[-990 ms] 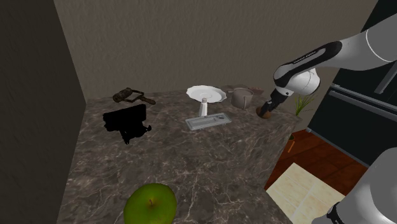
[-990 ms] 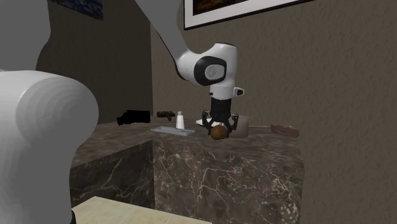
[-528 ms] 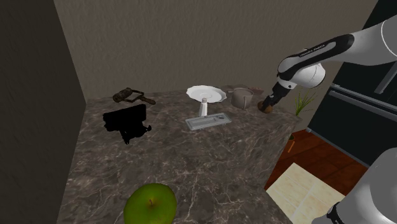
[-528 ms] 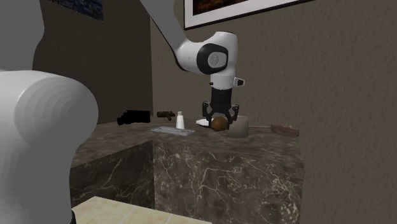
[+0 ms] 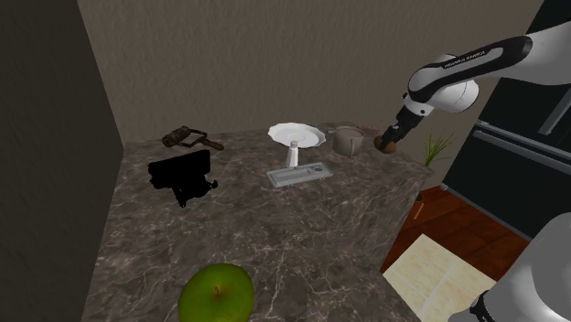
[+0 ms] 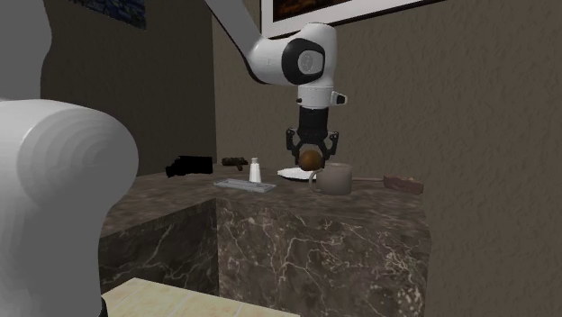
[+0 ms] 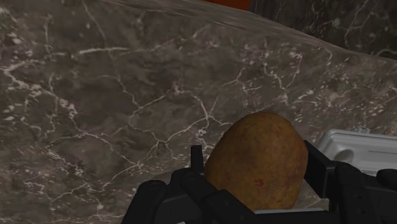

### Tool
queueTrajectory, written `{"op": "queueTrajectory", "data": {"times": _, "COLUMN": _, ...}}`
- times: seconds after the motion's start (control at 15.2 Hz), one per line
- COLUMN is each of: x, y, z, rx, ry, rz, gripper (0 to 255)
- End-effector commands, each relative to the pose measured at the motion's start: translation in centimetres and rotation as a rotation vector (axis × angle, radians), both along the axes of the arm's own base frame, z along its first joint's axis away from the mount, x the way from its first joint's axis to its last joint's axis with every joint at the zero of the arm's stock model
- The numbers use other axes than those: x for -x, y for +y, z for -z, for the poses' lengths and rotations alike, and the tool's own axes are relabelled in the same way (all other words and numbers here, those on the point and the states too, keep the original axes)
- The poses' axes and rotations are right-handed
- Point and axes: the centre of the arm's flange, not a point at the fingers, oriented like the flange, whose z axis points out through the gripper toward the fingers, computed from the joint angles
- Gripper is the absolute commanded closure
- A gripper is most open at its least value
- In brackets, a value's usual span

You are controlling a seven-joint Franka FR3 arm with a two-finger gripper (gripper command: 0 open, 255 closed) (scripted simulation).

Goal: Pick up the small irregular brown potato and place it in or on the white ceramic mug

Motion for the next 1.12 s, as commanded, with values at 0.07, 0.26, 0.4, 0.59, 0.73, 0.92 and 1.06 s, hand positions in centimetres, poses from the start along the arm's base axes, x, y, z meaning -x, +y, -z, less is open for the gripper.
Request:
{"op": "queueTrajectory", "data": {"times": 0.07, "x": 0.0, "y": 0.0, "z": -1.5, "rx": 0.0, "ry": 0.0, "rz": 0.0, "gripper": 255}}
{"op": "queueTrajectory", "data": {"times": 0.26, "x": 0.0, "y": 0.0, "z": -3.1, "rx": 0.0, "ry": 0.0, "rz": 0.0, "gripper": 255}}
{"op": "queueTrajectory", "data": {"times": 0.4, "x": 0.0, "y": 0.0, "z": -4.2, "rx": 0.0, "ry": 0.0, "rz": 0.0, "gripper": 255}}
{"op": "queueTrajectory", "data": {"times": 0.59, "x": 0.0, "y": 0.0, "z": -5.8, "rx": 0.0, "ry": 0.0, "rz": 0.0, "gripper": 255}}
{"op": "queueTrajectory", "data": {"times": 0.73, "x": 0.0, "y": 0.0, "z": -6.5, "rx": 0.0, "ry": 0.0, "rz": 0.0, "gripper": 255}}
{"op": "queueTrajectory", "data": {"times": 0.92, "x": -3.8, "y": -1.0, "z": -6.5, "rx": 0.0, "ry": 0.0, "rz": 0.0, "gripper": 255}}
{"op": "queueTrajectory", "data": {"times": 1.06, "x": -6.4, "y": -1.6, "z": -6.4, "rx": 0.0, "ry": 0.0, "rz": 0.0, "gripper": 255}}
